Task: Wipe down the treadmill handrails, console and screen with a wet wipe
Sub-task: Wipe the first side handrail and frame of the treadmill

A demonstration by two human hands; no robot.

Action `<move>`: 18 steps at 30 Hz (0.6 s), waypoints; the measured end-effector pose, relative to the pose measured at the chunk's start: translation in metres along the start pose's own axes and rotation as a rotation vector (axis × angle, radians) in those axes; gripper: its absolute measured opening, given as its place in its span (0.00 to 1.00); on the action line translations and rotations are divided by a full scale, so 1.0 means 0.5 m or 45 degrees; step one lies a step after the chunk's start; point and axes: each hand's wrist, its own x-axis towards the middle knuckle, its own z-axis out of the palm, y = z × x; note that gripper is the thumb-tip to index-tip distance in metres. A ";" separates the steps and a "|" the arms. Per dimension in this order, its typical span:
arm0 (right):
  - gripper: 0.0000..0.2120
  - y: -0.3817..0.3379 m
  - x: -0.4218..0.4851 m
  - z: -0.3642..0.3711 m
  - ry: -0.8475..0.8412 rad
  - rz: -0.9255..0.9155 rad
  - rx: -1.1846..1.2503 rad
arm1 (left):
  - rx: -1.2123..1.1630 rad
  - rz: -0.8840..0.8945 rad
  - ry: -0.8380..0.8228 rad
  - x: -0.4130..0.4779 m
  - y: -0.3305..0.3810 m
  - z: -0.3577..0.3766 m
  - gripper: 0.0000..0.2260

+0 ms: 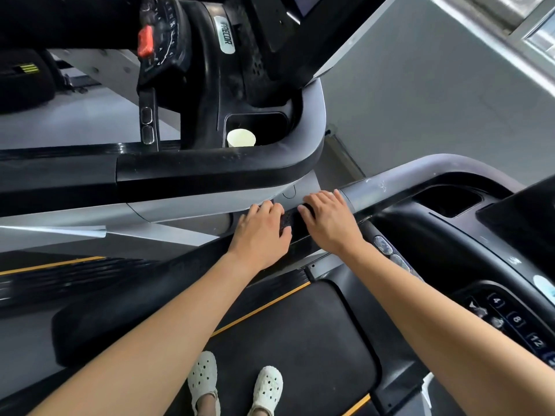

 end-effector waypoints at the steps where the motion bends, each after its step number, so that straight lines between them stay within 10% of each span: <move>1: 0.20 -0.006 -0.002 0.000 -0.030 -0.055 0.003 | 0.013 -0.004 0.001 0.001 0.003 0.000 0.19; 10: 0.26 0.037 0.026 0.007 0.029 0.161 -0.049 | 0.087 -0.028 0.024 -0.005 0.005 0.018 0.19; 18: 0.17 0.021 -0.036 0.008 0.113 -0.115 -0.031 | 0.134 -0.061 0.012 -0.008 0.014 0.028 0.19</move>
